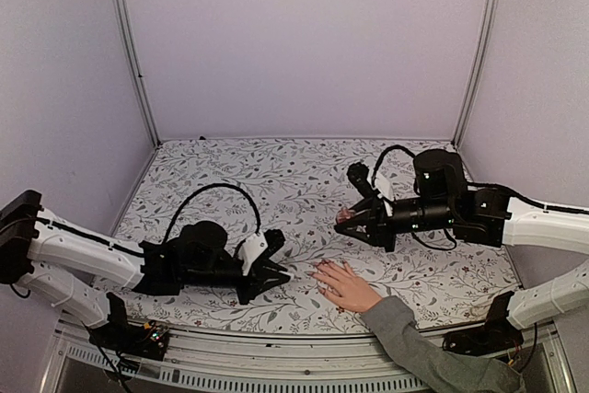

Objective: Paint the nails
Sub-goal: Paint the nail polish on the nail.

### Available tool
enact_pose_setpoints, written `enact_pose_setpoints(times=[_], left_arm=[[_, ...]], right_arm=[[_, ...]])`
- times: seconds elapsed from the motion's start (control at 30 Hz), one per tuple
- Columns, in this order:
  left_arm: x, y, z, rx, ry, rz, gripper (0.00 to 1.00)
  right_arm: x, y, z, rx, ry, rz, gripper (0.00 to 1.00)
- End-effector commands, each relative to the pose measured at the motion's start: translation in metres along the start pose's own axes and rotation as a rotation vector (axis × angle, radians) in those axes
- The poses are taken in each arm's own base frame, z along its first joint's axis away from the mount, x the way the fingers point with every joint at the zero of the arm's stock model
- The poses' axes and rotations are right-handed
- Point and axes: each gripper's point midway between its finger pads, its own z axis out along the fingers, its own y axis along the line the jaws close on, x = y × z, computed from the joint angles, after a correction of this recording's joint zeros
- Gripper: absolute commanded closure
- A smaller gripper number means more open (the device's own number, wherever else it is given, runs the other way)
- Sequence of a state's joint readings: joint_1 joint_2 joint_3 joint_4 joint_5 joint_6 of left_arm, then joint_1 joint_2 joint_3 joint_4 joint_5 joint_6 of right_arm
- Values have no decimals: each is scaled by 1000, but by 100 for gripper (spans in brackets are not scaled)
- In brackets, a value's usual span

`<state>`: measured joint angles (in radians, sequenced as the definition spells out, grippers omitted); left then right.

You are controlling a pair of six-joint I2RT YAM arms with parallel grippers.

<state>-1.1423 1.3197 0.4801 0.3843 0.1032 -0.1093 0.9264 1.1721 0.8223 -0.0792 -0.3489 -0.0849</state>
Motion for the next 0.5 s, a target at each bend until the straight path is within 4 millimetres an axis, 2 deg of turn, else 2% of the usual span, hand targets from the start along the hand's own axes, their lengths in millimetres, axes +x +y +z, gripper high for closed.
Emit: enact_pose_setpoints(times=[0.0, 0.1, 0.2, 0.47], left_arm=[[-4, -9, 19, -19, -15, 87, 100], [4, -18, 30, -17, 7, 131, 100], [8, -18, 39, -48, 23, 182, 100], [15, -28, 50, -26, 33, 225, 100]], right_arm=[[-13, -1, -6, 4, -57, 0, 100], [-13, -1, -7, 6, -60, -2, 100], [-12, -1, -7, 7, -61, 0, 100], [-11, 0, -7, 1, -63, 1, 100]])
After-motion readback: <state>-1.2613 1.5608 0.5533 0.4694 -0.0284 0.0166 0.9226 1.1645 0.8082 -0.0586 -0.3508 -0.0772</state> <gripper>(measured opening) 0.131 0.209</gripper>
